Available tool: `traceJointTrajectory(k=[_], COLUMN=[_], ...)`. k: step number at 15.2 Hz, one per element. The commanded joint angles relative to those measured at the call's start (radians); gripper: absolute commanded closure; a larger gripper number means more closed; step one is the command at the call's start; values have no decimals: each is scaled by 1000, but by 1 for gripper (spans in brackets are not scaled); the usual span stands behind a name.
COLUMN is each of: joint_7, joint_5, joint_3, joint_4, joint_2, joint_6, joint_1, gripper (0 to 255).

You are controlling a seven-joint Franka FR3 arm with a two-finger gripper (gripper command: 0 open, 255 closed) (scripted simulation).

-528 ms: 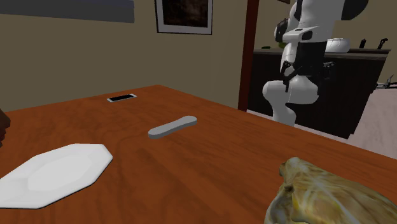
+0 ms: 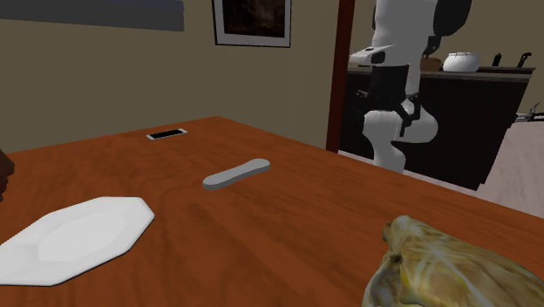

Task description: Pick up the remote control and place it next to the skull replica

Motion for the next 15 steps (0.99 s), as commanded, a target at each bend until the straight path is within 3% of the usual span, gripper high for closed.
traceJointTrajectory(k=[1,8,15], joint_7=[-26,-135,-256], joint_5=[-17,-56,-38], joint_3=[-32,-156,-276], joint_4=[10,91,220], joint_2=[42,204,400], joint_6=[37,133,211], joint_1=[-14,-62,-97], gripper=[0,0,0])
